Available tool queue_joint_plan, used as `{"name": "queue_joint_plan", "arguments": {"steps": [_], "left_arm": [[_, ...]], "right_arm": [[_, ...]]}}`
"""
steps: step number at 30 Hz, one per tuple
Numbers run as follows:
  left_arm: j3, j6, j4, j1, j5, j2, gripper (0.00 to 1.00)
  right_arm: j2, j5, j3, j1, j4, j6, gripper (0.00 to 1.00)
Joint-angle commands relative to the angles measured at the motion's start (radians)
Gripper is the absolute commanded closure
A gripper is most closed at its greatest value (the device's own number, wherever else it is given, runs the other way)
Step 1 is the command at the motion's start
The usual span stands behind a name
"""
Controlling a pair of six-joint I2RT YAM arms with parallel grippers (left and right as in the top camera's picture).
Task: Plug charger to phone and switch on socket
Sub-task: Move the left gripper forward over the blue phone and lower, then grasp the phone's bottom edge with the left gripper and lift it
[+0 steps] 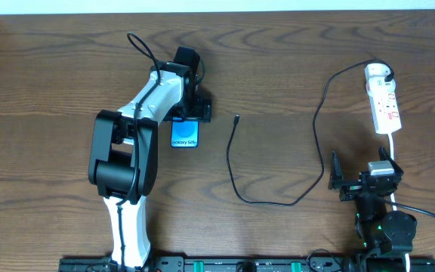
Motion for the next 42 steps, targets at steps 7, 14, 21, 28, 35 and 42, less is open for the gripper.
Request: {"name": "queue_joint_plan", "arguments": {"steps": [7,14,21,28,35,42], "left_arm": [[-0.016,-0.013,0.022,-0.002,-0.065,0.021,0.02],[-0.051,-0.066,0.060,-0.002,-0.065,0.021,0.02],[-0.051,-0.069,0.034,-0.002,-0.065,0.021,0.02],[-0.051,-0.069,0.012,-0.002,-0.065,0.021,0.01],[-0.051,-0.069,0.000,-0.001,-0.066,0.021,0.11],[-0.051,-0.069,0.000,-0.001,-0.066,0.021,0.11]], "right_arm": [[-0.005,0.008,-0.004,0.008,-0.002,-0.010,0.01],[-0.005,0.008,-0.004,0.008,-0.002,-0.010,0.01],[-0.005,0.008,-0.004,0.008,-0.002,-0.010,0.01],[-0.005,0.008,-0.004,0.008,-0.002,-0.010,0.01],[-0.005,0.008,-0.004,0.008,-0.002,-0.010,0.01],[-0.005,0.008,-0.004,0.008,-0.002,-0.010,0.01]]}}
